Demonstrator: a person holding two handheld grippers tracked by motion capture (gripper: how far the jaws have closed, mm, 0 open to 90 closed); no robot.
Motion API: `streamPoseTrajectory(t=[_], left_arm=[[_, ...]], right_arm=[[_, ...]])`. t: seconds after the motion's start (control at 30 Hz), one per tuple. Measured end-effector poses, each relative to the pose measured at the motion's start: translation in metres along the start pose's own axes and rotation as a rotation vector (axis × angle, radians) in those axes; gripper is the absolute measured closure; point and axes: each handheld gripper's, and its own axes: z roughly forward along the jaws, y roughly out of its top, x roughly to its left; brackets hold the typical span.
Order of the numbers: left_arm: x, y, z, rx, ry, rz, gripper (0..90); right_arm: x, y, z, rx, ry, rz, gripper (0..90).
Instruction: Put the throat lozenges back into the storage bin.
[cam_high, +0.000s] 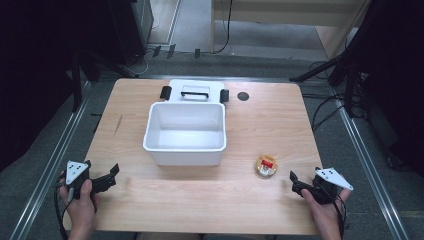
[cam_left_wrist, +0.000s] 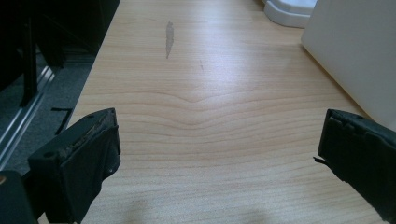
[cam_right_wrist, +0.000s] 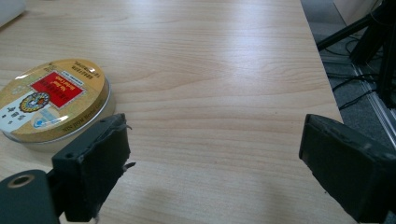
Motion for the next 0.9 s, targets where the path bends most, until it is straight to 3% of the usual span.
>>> streamPoseTrajectory(t=[0.17, 0.3, 0.43, 0.67, 0.73, 0.9], left_arm=[[0.001, 0.0, 0.0, -0.004, -0.018, -0.008, 0.0], [-0.005, -0.001, -0.001, -0.014, -0.009, 0.044, 0.0], [-0.007, -0.001, 0.0, -0.005, -0.004, 0.055, 0.0], [-0.001, -0.001, -0.001, -0.016, -0.012, -0.002, 0.0], [0.003, 0.0, 0.001, 0.005, -0.033, -0.03, 0.0], [0.004, 0.0, 0.0, 0.005, -0.047, -0.036, 0.0]], right_arm=[[-0.001, 0.0, 0.0, 0.008, 0.007, 0.012, 11.4], [-0.002, 0.001, 0.001, 0.025, 0.022, 0.018, 12.8], [-0.003, 0.002, 0.002, 0.043, 0.027, 0.021, 12.9], [0.004, 0.013, 0.001, 0.141, 0.05, -0.043, 13.0], [0.008, 0.021, 0.001, 0.187, 0.093, -0.067, 12.9], [0.018, 0.032, 0.003, 0.249, 0.1, -0.127, 13.0]])
